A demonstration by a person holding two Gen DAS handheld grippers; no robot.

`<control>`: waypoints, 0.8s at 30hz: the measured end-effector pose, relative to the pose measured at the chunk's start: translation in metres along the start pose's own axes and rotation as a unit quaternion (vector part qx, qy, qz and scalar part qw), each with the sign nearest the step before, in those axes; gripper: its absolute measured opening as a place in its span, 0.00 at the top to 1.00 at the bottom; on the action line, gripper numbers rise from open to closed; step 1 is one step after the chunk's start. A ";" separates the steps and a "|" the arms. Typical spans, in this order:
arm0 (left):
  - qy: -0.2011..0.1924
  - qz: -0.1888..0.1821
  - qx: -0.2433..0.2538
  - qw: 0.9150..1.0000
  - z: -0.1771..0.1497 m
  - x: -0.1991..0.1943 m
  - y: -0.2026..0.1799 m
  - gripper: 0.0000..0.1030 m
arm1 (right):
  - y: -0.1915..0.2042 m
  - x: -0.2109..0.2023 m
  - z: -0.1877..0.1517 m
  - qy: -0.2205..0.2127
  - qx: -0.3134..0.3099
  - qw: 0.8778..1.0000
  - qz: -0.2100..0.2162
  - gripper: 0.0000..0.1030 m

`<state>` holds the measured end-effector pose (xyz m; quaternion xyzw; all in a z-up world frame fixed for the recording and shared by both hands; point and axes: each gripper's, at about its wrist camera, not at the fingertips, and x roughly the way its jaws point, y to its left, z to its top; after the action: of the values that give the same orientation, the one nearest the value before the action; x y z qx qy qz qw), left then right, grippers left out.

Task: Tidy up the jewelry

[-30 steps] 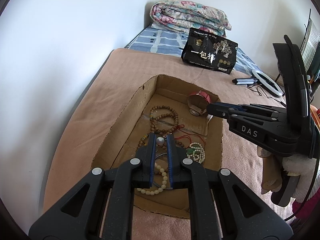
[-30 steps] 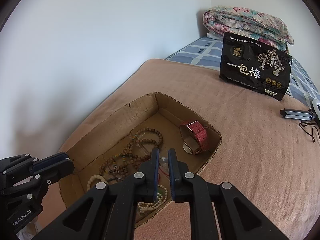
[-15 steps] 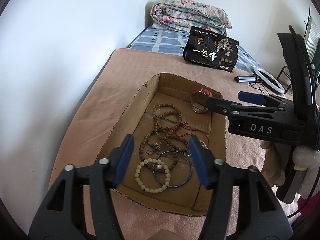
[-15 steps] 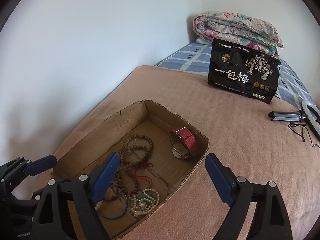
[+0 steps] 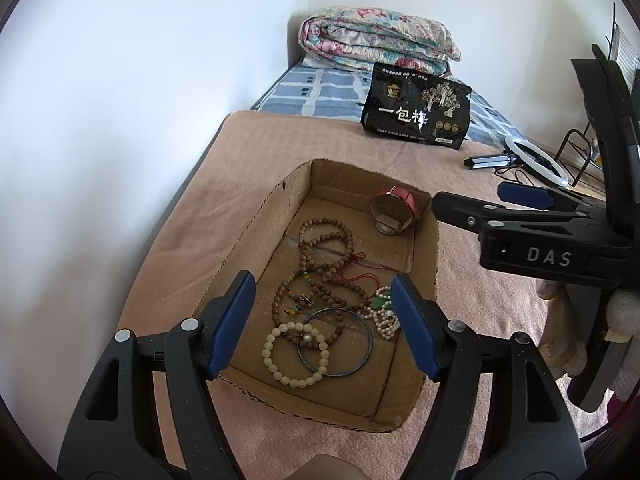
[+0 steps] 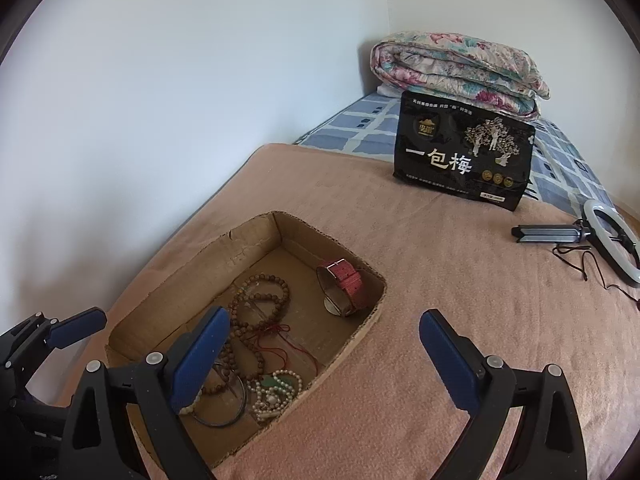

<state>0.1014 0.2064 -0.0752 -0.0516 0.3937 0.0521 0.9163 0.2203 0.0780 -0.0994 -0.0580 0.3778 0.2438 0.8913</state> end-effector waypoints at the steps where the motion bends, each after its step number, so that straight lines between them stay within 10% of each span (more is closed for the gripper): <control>1: -0.003 0.000 0.000 1.000 0.001 -0.002 -0.001 0.30 | -0.001 -0.004 0.000 -0.002 0.001 1.000 -0.001 0.06; 24: -0.083 0.004 0.031 0.996 0.001 -0.100 -0.061 0.23 | -0.036 -0.151 -0.022 -0.069 -0.010 0.996 -0.053 0.01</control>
<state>0.0420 0.1411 0.0020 -0.0173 0.3182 0.0473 0.9467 0.1339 -0.0188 -0.0120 -0.0697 0.3091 0.2031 0.9265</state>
